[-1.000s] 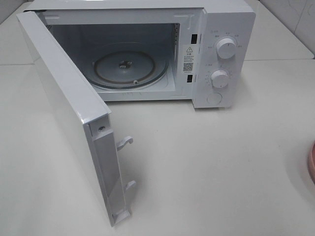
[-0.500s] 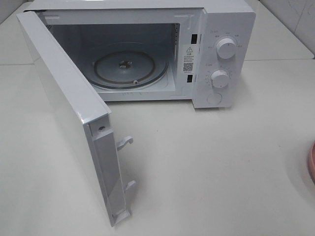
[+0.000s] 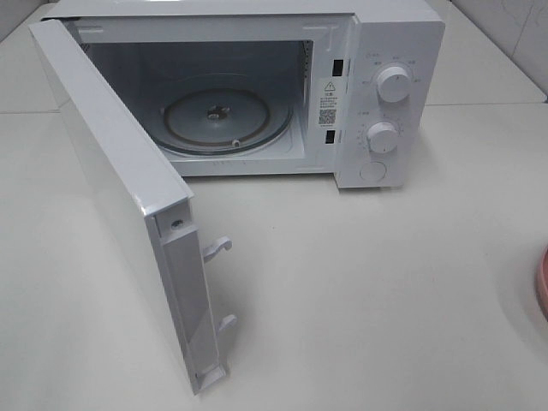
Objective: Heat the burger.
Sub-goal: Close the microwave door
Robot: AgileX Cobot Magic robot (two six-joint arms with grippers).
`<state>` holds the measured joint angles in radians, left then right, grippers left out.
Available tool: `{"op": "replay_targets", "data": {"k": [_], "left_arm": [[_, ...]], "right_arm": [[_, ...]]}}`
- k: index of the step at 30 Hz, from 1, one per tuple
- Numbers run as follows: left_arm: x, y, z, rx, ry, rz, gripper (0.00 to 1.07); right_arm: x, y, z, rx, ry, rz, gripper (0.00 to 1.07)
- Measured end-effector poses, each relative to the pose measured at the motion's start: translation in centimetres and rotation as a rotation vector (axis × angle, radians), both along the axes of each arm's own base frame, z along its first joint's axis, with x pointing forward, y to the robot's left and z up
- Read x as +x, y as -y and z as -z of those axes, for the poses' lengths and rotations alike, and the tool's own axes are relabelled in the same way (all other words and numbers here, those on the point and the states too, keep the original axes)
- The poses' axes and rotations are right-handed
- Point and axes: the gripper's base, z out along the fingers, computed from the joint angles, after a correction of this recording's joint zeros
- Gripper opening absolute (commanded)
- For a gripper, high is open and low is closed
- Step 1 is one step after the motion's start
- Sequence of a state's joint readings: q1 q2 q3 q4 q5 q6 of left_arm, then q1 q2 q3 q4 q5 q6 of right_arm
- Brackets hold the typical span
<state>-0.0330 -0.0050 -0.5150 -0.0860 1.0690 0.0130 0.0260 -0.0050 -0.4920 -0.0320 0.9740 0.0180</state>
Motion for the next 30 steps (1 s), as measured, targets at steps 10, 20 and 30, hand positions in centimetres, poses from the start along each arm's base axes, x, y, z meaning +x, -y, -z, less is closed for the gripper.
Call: {"op": "replay_targets", "data": {"k": [10,20,30], "left_arm": [[0.0,0.0,0.0,0.0,0.0,0.0,1.0],[0.0,0.0,0.0,0.0,0.0,0.0,1.0],[0.0,0.0,0.0,0.0,0.0,0.0,1.0]], "right_arm": [[0.0,0.0,0.0,0.0,0.0,0.0,0.74],[0.0,0.0,0.0,0.0,0.0,0.0,0.74],[0.0,0.0,0.0,0.0,0.0,0.0,0.74]]}}
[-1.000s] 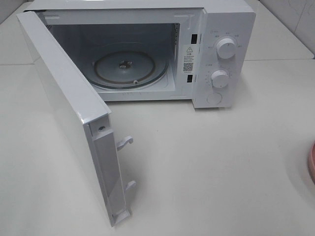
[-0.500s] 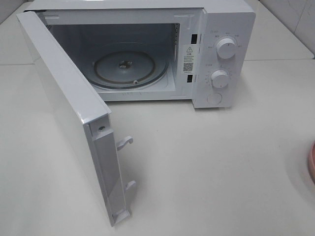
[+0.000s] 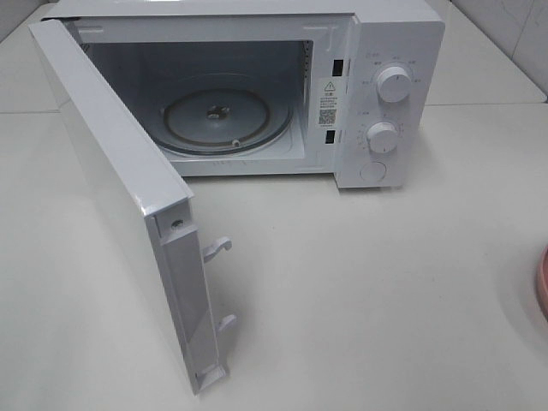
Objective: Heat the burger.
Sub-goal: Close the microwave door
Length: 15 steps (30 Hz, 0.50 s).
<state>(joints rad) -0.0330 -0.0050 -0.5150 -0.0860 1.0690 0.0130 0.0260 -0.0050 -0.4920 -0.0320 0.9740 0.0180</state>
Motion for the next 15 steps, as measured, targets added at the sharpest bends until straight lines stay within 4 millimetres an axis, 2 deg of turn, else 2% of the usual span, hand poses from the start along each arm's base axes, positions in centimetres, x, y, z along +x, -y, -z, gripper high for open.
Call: {"op": "replay_targets", "data": {"k": [15], "left_arm": [[0.0,0.0,0.0,0.0,0.0,0.0,1.0]], "right_arm": [[0.0,0.0,0.0,0.0,0.0,0.0,0.74]]}}
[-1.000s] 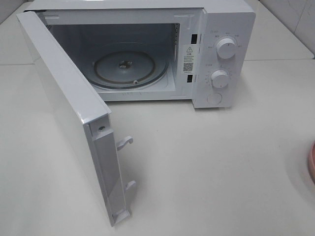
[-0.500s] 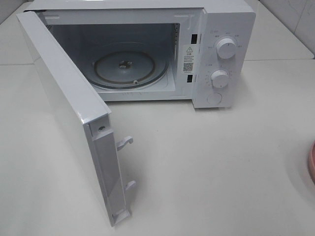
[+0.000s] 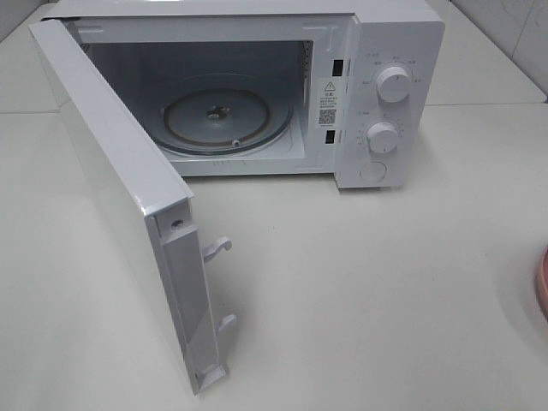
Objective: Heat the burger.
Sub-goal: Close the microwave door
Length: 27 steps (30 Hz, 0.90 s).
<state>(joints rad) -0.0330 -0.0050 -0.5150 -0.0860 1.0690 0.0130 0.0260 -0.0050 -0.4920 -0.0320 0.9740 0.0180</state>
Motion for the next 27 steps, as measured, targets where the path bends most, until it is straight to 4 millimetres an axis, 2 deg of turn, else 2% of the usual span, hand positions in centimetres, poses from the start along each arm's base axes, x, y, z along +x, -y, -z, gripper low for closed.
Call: {"op": "replay_targets", "data": {"k": [5,11,13,14,15,16,17,18,19,20,21,22,23,24,25,26,27], "left_arm": [[0.1,0.1,-0.2,-0.015,0.001,0.002,0.99],[1.3,0.2,-2.0,-0.046,0.101,0.004,0.94],[2.3,0.2,-2.8,-0.048,0.15,-0.007,0.81],[2.3,0.2,-2.8,-0.048,0.15,-0.007,0.81],[3.0,0.1,-3.1,-0.048,0.164,-0.013,0.66],[3.0,0.1,-3.1,-0.048,0.164,-0.013,0.66],[3.5,0.1,-3.3,-0.05,0.169,-0.015,0.58],[4.2,0.1,-3.5,-0.051,0.17,-0.018,0.43],[4.2,0.1,-3.5,-0.051,0.17,-0.018,0.43],[4.6,0.1,-3.6,-0.052,0.167,-0.02,0.36],[5.4,0.1,-3.6,-0.052,0.154,-0.023,0.2],[5.4,0.1,-3.6,-0.052,0.154,-0.023,0.2],[6.3,0.2,-3.5,-0.051,0.124,-0.026,0.04],[6.3,0.2,-3.5,-0.051,0.124,-0.026,0.04],[6.8,0.2,-3.5,-0.051,0.111,-0.027,0.0],[7.8,0.2,-3.4,-0.05,0.092,-0.03,0.0],[7.8,0.2,-3.4,-0.05,0.092,-0.03,0.0]], "right_arm": [[0.0,0.0,0.0,0.0,0.0,0.0,0.74],[0.0,0.0,0.0,0.0,0.0,0.0,0.74],[0.0,0.0,0.0,0.0,0.0,0.0,0.74],[0.0,0.0,0.0,0.0,0.0,0.0,0.74],[0.0,0.0,0.0,0.0,0.0,0.0,0.74],[0.0,0.0,0.0,0.0,0.0,0.0,0.74],[0.0,0.0,0.0,0.0,0.0,0.0,0.74],[0.0,0.0,0.0,0.0,0.0,0.0,0.74],[0.0,0.0,0.0,0.0,0.0,0.0,0.74],[0.0,0.0,0.0,0.0,0.0,0.0,0.74],[0.0,0.0,0.0,0.0,0.0,0.0,0.74],[0.0,0.0,0.0,0.0,0.0,0.0,0.74],[0.0,0.0,0.0,0.0,0.0,0.0,0.74],[0.0,0.0,0.0,0.0,0.0,0.0,0.74],[0.0,0.0,0.0,0.0,0.0,0.0,0.74],[0.0,0.0,0.0,0.0,0.0,0.0,0.74],[0.0,0.0,0.0,0.0,0.0,0.0,0.74]]}}
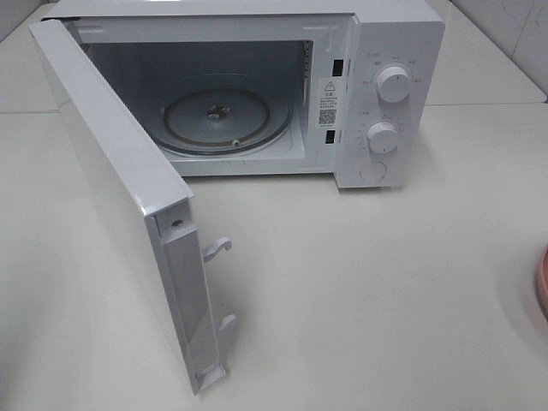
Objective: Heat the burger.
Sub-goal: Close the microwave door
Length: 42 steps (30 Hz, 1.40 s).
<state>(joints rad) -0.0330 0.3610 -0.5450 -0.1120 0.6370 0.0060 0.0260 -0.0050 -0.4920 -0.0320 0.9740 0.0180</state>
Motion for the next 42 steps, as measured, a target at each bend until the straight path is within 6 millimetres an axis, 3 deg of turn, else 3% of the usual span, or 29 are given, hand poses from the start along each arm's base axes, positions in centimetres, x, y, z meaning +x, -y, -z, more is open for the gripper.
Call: {"op": "replay_targets", "data": {"k": [10,26,42], "left_arm": [[5.5,-0.3,2.0,0.001,0.133,-0.049,0.0],[11.2,-0.4,6.2,0.077,0.311,-0.066,0.0],[15.9,2.4,11.2,-0.042,0.204,0.156,0.0]], "right_arm": [[0.0,0.0,0.0,0.0,0.0,0.0,0.74],[0.0,0.0,0.0,0.0,0.0,0.0,0.74],[0.0,0.0,0.0,0.0,0.0,0.0,0.74]]}}
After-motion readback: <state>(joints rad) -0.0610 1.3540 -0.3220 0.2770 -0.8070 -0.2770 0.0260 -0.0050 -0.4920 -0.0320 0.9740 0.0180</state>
